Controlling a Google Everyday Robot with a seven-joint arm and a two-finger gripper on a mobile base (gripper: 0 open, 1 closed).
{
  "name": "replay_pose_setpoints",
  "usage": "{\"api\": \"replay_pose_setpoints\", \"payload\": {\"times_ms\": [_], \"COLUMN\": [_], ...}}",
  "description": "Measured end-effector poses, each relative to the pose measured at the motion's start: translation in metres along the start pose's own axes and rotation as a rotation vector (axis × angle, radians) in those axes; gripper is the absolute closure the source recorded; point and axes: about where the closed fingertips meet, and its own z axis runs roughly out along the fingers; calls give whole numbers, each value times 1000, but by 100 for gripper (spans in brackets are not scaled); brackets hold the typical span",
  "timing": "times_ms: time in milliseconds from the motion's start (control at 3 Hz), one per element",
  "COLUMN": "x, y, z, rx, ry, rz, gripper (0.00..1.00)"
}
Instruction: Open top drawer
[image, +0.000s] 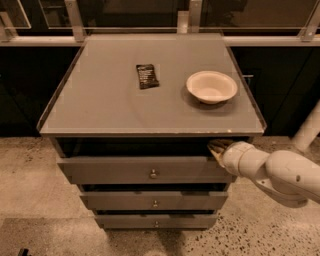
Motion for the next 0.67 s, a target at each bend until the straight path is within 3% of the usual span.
{"api": "replay_pose_setpoints", "payload": {"times_ms": [667], "x": [-9], "y": [12], "z": [24], "rx": [-131], "ry": [56], "rz": [23], "gripper": [100]}}
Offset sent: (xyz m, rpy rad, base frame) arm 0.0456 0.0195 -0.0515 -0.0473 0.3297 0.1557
